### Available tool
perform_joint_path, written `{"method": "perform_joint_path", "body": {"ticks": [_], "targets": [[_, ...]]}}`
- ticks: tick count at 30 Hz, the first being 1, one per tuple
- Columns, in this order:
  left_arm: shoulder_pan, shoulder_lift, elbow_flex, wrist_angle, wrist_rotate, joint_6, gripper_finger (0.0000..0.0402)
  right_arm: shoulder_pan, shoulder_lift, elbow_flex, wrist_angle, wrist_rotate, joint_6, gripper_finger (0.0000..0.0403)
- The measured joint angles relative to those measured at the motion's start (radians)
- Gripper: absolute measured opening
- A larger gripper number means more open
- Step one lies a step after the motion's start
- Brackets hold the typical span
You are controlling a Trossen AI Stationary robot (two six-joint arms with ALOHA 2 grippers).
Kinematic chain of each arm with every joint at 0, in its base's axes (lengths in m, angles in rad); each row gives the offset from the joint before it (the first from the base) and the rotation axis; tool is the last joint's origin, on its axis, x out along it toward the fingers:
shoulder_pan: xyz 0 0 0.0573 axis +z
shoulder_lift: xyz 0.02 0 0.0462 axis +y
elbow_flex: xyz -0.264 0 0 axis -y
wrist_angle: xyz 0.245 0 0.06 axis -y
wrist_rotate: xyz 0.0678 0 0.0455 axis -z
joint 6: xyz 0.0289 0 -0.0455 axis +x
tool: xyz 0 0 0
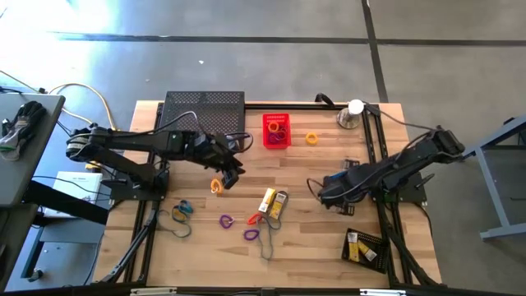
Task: Pick & Place Office Desk Supplies
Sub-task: Put the blue rubber band into the blue bin, then put the yellow spring keychain into the red bin
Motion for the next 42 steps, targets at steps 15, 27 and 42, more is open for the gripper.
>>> {"method": "perform_joint_path", "body": {"ticks": [15, 27, 42], "targets": [[0.007, 0.000, -0.001, -0.033, 0.000, 0.040, 0.0136, -0.136, -0.016, -0.196, 0.135, -0.094, 0.298, 0.0002], [-0.001, 0.000, -0.001, -0.050, 0.042, 0.036, 0.0136, -0.246, -0.016, -0.196, 0.140, -0.246, 0.386, 0.0052], [0.007, 0.000, -0.001, -0.049, 0.042, 0.065, 0.0136, -0.285, -0.054, -0.186, -0.030, -0.270, 0.437, 0.0180]]}}
